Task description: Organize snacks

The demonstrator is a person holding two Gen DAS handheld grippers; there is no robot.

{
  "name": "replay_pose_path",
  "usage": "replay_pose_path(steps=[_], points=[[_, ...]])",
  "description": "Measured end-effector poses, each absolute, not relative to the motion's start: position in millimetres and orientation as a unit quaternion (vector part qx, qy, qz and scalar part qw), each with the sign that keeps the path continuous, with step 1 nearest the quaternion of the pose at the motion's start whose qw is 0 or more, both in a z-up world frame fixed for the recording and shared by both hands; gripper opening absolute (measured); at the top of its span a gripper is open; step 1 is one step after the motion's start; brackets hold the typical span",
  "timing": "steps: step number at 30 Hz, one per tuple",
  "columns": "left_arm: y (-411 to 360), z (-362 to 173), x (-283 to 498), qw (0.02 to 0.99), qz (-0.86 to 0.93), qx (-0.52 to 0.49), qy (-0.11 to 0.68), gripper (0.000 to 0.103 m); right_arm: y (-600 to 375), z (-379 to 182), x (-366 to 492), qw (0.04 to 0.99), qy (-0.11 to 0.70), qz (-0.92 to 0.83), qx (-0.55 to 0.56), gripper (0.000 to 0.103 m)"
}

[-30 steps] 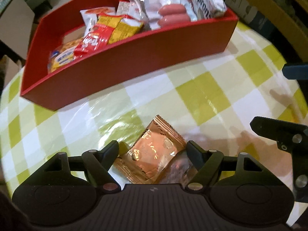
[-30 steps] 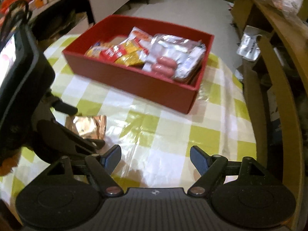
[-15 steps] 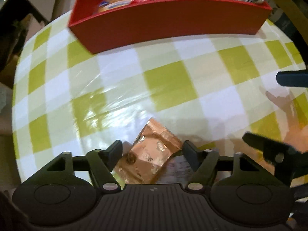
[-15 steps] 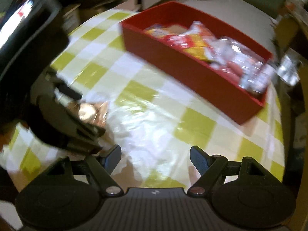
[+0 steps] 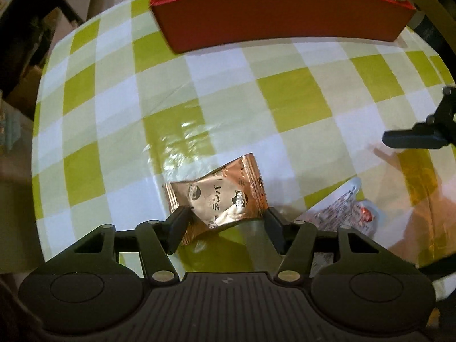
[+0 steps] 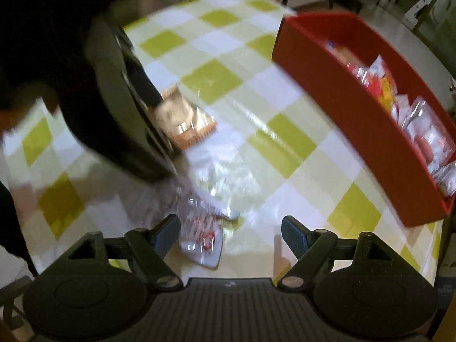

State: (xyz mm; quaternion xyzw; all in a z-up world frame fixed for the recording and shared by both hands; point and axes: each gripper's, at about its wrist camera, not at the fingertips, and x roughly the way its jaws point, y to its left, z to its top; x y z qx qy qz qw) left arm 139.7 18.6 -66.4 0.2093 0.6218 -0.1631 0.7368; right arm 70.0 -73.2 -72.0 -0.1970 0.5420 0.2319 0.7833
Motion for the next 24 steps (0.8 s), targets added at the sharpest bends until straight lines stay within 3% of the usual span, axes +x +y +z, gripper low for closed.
replay_pose_path(steps=[6, 8, 10, 12, 24], points=[[49, -68, 152, 0.724, -0.146, 0.16, 0.654, 0.072, -63, -68, 46, 0.739, 0.587, 0.298, -0.146, 0.087], [56, -62, 155, 0.729, -0.148, 0.145, 0.652, 0.073, -60, -63, 40, 0.74, 0.58, 0.299, -0.166, 0.087], [61, -54, 156, 0.74, -0.152, 0.132, 0.642, 0.082, -57, -58, 42, 0.751, 0.558, 0.284, -0.209, 0.087], [67, -49, 159, 0.744, -0.15, 0.115, 0.641, 0.085, -54, -57, 51, 0.753, 0.547, 0.274, -0.244, 0.087], [112, -55, 171, 0.724, -0.079, -0.051, 0.683, 0.085, -17, -92, 81, 0.679, 0.528, 0.375, -0.346, 0.092]])
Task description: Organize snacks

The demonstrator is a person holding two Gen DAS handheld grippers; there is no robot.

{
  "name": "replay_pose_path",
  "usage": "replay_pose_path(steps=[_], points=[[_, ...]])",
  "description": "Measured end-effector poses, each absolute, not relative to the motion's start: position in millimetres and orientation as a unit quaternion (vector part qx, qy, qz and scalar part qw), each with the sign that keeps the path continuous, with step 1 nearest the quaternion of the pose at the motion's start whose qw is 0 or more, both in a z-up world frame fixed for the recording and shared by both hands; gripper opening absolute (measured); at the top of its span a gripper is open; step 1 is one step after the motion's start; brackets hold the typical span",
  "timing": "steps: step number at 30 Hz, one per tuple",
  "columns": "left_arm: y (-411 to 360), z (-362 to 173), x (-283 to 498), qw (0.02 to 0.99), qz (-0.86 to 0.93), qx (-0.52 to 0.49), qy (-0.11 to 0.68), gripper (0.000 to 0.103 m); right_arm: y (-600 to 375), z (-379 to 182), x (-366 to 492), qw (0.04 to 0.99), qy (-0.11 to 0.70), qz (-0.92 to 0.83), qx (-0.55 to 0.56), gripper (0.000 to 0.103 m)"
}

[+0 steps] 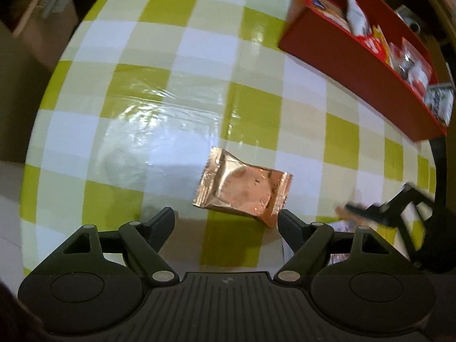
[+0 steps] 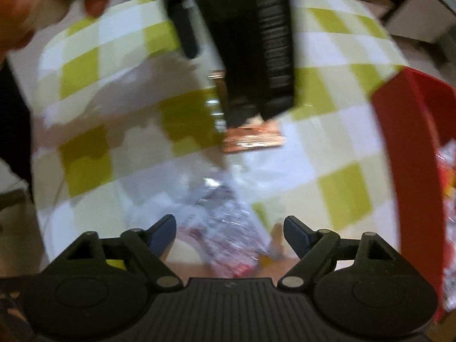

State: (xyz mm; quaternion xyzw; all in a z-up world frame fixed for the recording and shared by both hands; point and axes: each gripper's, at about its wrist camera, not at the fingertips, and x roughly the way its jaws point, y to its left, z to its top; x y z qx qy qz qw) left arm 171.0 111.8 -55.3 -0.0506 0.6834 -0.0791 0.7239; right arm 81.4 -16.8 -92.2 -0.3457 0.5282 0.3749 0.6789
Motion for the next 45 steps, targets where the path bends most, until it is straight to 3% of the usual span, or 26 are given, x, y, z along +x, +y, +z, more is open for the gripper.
replay_pose_path(steps=[7, 13, 20, 23, 26, 28, 34, 41, 45], points=[[102, -58, 164, 0.718, -0.065, -0.064, 0.69, 0.085, -50, -97, 71, 0.718, 0.54, 0.347, -0.267, 0.097], [93, -66, 167, 0.708, -0.046, -0.106, 0.697, 0.086, -65, -97, 36, 0.726, 0.543, 0.353, -0.234, 0.096], [69, -72, 177, 0.718, 0.0, -0.117, 0.686, 0.092, -93, -76, 56, 0.787, 0.526, 0.273, -0.171, 0.096], [50, -74, 177, 0.734, 0.028, -0.086, 0.674, 0.085, -98, -81, 69, 0.799, 0.526, 0.247, -0.155, 0.096], [39, -71, 174, 0.747, 0.044, -0.052, 0.662, 0.071, -92, -90, 75, 0.797, 0.534, 0.25, -0.134, 0.096], [32, -70, 172, 0.752, 0.047, -0.036, 0.656, 0.065, -84, -97, 76, 0.799, 0.532, 0.246, -0.134, 0.1], [30, -70, 165, 0.762, 0.048, -0.033, 0.645, 0.058, -91, -105, 86, 0.806, 0.538, 0.227, -0.102, 0.103], [32, -70, 157, 0.767, 0.045, -0.013, 0.64, 0.065, -85, -110, 68, 0.815, 0.53, 0.215, -0.095, 0.103], [38, -68, 160, 0.758, 0.035, -0.036, 0.65, 0.083, -83, -101, 70, 0.815, 0.536, 0.202, -0.093, 0.103]])
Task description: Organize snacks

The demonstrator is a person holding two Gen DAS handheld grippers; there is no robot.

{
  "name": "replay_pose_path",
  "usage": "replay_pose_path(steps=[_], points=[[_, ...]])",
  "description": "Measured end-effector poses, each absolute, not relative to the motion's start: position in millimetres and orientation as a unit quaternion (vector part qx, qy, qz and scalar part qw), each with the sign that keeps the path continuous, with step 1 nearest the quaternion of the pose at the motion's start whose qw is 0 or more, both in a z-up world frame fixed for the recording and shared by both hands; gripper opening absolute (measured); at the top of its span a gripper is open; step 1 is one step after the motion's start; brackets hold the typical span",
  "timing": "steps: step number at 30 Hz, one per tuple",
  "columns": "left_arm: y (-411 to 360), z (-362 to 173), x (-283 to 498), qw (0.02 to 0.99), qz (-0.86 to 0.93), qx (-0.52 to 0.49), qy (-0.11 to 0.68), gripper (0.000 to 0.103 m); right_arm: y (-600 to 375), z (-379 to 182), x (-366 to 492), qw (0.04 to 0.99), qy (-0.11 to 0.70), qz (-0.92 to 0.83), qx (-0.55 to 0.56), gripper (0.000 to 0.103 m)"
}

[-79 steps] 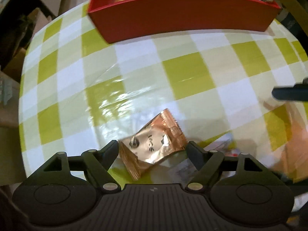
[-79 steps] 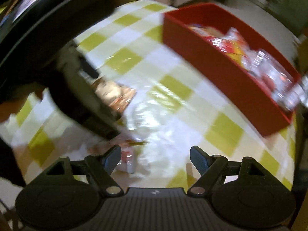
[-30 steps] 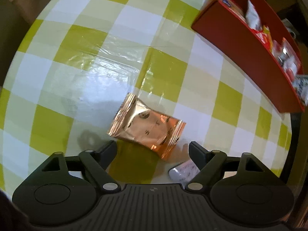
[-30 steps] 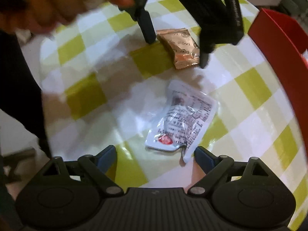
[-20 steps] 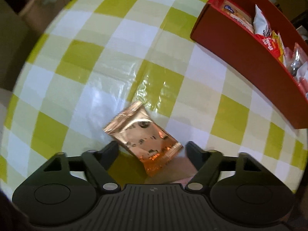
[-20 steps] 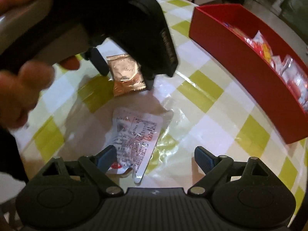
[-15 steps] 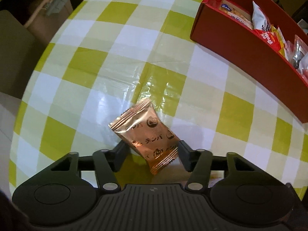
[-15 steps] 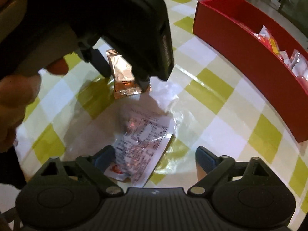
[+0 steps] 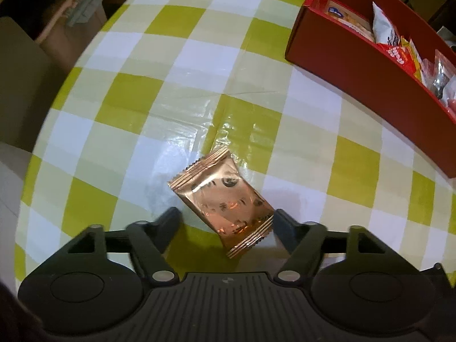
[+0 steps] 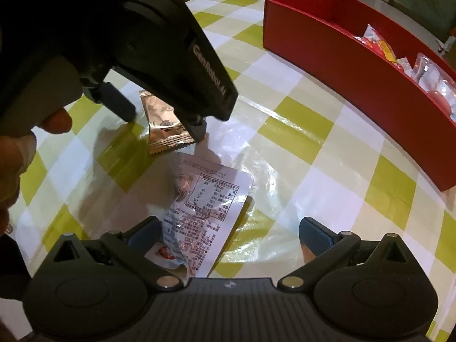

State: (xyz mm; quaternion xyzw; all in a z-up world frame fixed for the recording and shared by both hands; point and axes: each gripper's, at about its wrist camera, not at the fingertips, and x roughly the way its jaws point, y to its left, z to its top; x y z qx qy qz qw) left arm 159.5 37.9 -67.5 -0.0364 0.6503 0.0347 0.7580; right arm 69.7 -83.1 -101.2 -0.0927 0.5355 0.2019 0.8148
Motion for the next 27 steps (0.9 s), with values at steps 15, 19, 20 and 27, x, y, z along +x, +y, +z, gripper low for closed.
replay_pose_path(steps=[15, 19, 20, 27], points=[[36, -65, 166, 0.765, 0.051, -0.041, 0.641, 0.065, -104, -76, 67, 0.814, 0.545, 0.193, -0.054, 0.058], [44, -61, 162, 0.766, 0.051, -0.048, 0.639, 0.049, -122, -71, 66, 0.816, 0.545, 0.184, -0.05, 0.056], [47, -60, 161, 0.764, 0.048, -0.057, 0.641, 0.048, -126, -69, 66, 0.818, 0.545, 0.182, -0.043, 0.055], [36, -51, 154, 0.764, 0.015, -0.044, 0.644, 0.028, -137, -68, 72, 0.822, 0.543, 0.171, -0.018, 0.049]])
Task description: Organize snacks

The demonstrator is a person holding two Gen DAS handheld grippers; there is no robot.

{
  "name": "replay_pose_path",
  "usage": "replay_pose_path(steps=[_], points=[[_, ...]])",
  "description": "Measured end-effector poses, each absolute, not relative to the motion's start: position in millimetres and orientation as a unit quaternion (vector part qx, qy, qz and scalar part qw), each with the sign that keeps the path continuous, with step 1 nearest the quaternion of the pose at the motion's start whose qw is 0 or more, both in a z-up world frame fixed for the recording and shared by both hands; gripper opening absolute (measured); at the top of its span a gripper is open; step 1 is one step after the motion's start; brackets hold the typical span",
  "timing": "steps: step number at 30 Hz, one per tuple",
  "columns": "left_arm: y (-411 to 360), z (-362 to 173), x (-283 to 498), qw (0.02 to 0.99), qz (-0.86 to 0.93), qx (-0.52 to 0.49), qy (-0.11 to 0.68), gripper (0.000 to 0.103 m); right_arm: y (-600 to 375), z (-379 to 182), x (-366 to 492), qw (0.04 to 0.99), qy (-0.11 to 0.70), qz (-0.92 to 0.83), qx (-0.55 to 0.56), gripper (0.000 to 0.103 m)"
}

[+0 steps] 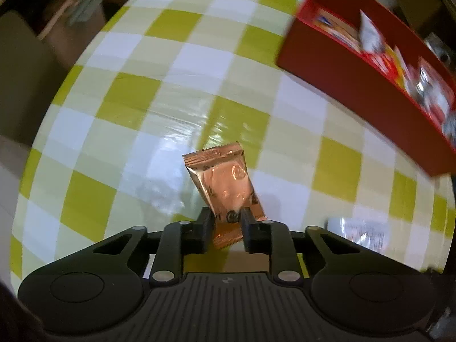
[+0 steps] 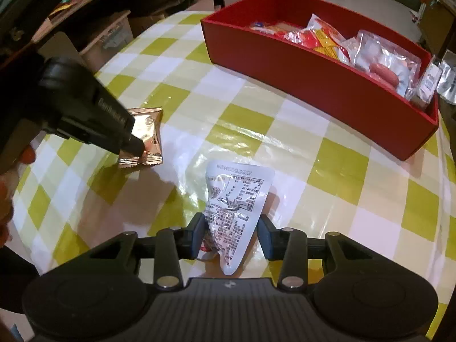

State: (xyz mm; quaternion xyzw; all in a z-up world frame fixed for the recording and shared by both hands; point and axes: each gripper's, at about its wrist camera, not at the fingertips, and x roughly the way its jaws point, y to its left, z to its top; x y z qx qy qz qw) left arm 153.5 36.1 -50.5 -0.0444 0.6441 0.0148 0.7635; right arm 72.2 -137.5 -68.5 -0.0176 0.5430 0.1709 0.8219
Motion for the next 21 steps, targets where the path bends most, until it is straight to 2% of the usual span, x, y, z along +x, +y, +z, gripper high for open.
replay_pose_path(steps=[3, 4, 5, 6, 9, 12, 14, 17, 20, 21], points=[[31, -55, 152, 0.763, 0.019, -0.032, 0.646, 0.041, -137, -67, 73, 0.823, 0.543, 0.166, -0.017, 0.05], [31, -56, 154, 0.765, 0.023, -0.033, 0.643, 0.055, -137, -67, 74, 0.823, 0.545, 0.162, -0.016, 0.052], [31, -56, 156, 0.768, 0.027, -0.037, 0.639, 0.065, -137, -68, 75, 0.82, 0.549, 0.16, -0.014, 0.052], [32, -56, 159, 0.77, 0.035, -0.046, 0.636, 0.083, -136, -69, 76, 0.821, 0.548, 0.16, -0.012, 0.053], [42, -58, 165, 0.77, 0.052, -0.087, 0.631, 0.084, -133, -69, 79, 0.821, 0.547, 0.161, -0.017, 0.055], [45, -66, 170, 0.754, 0.067, -0.117, 0.643, 0.085, -128, -76, 84, 0.818, 0.551, 0.165, -0.032, 0.068], [41, -65, 170, 0.758, 0.082, -0.106, 0.638, 0.082, -122, -77, 85, 0.821, 0.543, 0.17, -0.051, 0.07], [36, -62, 169, 0.764, 0.108, -0.089, 0.63, 0.071, -118, -79, 87, 0.821, 0.54, 0.177, -0.062, 0.07], [32, -57, 165, 0.774, 0.105, -0.065, 0.621, 0.056, -119, -78, 84, 0.821, 0.537, 0.178, -0.072, 0.065], [31, -55, 164, 0.777, 0.101, -0.059, 0.619, 0.046, -122, -77, 84, 0.82, 0.54, 0.177, -0.068, 0.064]])
